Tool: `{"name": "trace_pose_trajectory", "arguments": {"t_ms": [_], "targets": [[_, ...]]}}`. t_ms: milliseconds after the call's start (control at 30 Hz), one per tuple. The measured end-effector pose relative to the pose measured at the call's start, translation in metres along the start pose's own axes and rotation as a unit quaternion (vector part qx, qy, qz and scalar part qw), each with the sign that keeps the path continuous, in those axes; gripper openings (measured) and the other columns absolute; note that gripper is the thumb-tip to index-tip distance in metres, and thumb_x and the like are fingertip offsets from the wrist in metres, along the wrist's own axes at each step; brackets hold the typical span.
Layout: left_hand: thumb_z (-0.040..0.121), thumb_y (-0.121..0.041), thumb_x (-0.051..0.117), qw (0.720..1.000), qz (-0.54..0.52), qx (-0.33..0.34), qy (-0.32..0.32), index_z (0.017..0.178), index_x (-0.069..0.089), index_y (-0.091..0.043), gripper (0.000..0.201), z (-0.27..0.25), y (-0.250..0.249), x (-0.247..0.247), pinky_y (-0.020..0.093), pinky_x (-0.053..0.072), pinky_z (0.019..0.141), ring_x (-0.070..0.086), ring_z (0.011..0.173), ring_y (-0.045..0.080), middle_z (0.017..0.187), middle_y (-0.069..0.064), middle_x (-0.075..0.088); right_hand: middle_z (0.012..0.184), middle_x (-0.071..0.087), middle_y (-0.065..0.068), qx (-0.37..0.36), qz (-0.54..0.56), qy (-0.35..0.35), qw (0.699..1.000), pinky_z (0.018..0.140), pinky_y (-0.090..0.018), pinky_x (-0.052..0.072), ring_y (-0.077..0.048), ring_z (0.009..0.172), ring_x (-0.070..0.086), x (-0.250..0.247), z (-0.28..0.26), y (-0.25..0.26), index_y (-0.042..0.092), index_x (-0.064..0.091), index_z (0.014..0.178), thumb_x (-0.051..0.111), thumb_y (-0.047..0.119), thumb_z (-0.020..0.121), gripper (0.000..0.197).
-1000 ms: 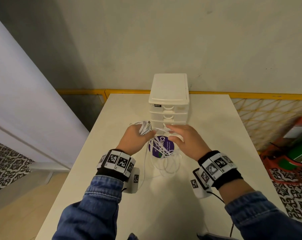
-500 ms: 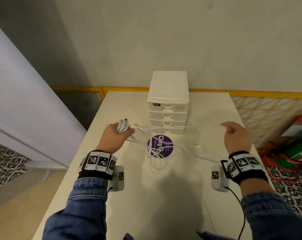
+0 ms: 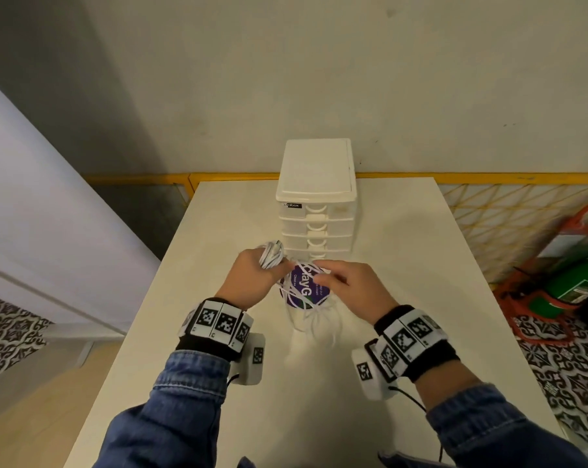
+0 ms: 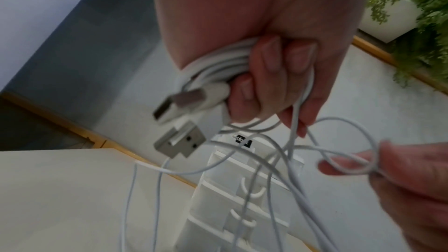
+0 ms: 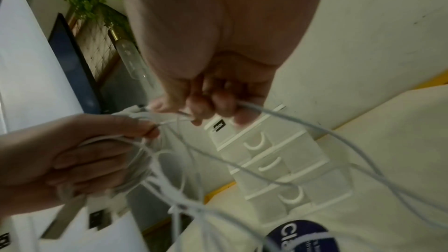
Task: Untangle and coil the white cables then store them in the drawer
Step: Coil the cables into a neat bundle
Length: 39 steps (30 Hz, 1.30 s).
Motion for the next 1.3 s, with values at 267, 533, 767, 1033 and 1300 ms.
{"name": "trace_pose_trajectory", "arguments": {"t_ms": [267,533,767,1033,1300], "targets": [[0.084,-0.021,0.068,0.993,0.034,-0.04,-0.104,0.078,0.063,0.002,0.024,0.004,0.017,-0.041,0.027,0.038,0.055,0.048,0.058,0.018,0.069,0.016,0.059,0.097,0.072,-0.003,0.015,-0.08,-0.245,0.966,0.082,-0.025,0.045,-0.018,0.089,0.064,-0.056,-0.001,-0.037,0.012,0.071,0.095,0.058,0.023,0.089,0.019],[0.082,-0.023,0.069,0.975,-0.02,-0.086,-0.204,0.082,0.06,0.009,0.034,0.009,0.028,-0.062,0.032,0.036,0.059,0.042,0.062,0.023,0.064,0.014,0.049,0.106,0.07,-0.008,0.188,-0.115,-0.328,0.919,0.074,-0.024,0.036,-0.03,0.097,0.061,-0.081,-0.021,-0.084,0.014,0.069,0.098,0.046,0.021,0.094,0.024],[0.081,-0.021,0.069,0.983,-0.022,-0.091,-0.158,0.07,0.053,-0.005,0.026,0.006,0.012,-0.046,0.029,0.03,0.054,0.035,0.056,0.019,0.06,0.01,0.041,0.129,0.055,-0.02,0.243,-0.248,-0.134,0.928,0.102,-0.04,0.038,-0.035,0.121,0.047,-0.053,-0.015,-0.092,0.004,0.056,0.125,0.043,0.01,0.092,0.035],[0.081,-0.017,0.07,0.997,-0.049,-0.045,-0.042,0.057,0.055,-0.01,0.029,0.001,-0.008,-0.015,0.017,0.027,0.04,0.032,0.04,0.008,0.044,-0.004,0.041,0.143,0.041,0.005,-0.086,-0.138,-0.092,0.982,0.114,-0.035,0.019,-0.012,0.136,0.03,-0.005,0.007,0.021,0.025,0.038,0.138,0.04,0.056,0.088,0.059],[0.083,-0.01,0.068,0.997,-0.068,-0.015,-0.036,0.057,0.055,-0.013,0.029,-0.011,-0.011,-0.015,0.015,0.033,0.044,0.038,0.036,0.002,0.037,-0.01,0.046,0.078,0.063,0.004,0.079,0.047,0.058,0.994,0.072,-0.027,0.041,-0.01,0.068,0.055,0.012,0.008,-0.001,0.02,0.064,0.086,0.06,0.042,0.083,0.023]]}}
Point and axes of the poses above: each hand's wrist, its own z-axis towards the middle knuckle, its own x-axis out of the palm, y = z × x, the point moved 1 cm from there along z, towards the middle knuckle
